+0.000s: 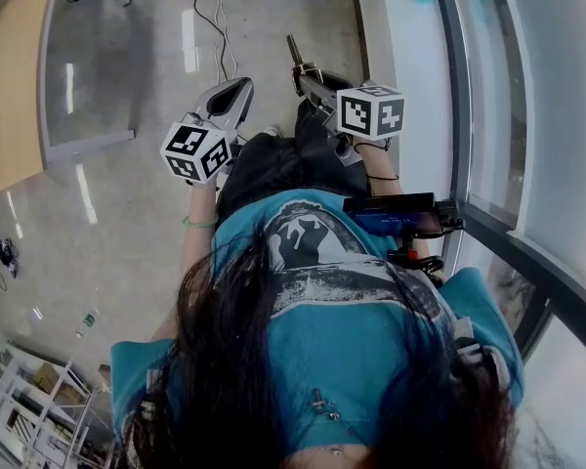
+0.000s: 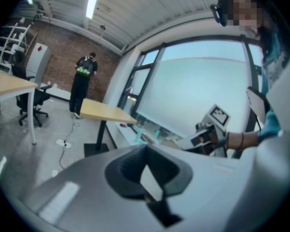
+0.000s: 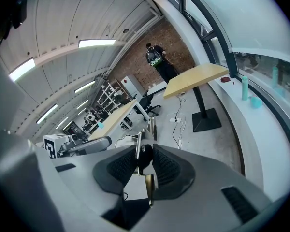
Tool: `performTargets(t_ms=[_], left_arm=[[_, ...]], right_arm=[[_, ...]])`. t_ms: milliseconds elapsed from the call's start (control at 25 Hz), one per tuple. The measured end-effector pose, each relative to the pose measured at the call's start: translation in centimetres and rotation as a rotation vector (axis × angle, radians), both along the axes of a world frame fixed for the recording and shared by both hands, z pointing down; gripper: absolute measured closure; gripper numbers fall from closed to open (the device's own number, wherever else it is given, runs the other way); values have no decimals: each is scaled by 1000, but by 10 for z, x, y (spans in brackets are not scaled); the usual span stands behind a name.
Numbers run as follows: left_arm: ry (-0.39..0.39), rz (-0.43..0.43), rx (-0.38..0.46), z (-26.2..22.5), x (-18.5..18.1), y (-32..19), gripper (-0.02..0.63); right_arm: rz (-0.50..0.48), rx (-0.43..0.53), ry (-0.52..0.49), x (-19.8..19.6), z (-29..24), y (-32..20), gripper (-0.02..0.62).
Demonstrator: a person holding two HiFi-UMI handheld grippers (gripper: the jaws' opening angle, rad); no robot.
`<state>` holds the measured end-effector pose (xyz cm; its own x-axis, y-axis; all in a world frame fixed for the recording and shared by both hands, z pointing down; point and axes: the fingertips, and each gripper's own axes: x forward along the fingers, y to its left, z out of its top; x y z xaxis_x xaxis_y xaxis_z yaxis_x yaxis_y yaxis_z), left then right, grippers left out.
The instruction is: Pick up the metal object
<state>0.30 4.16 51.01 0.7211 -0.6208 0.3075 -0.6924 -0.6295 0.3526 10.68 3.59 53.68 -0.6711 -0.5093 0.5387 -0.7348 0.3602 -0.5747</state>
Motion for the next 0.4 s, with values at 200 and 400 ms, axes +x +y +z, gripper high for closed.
performTargets(t_ms=[200, 400], left_arm=[[2, 2, -5, -1, -1, -2, 606], [2, 10, -9, -2, 1, -3, 606]], right_arm=[[5, -5, 7, 1, -1, 0, 494], [12, -8, 6, 3, -2, -2, 494]])
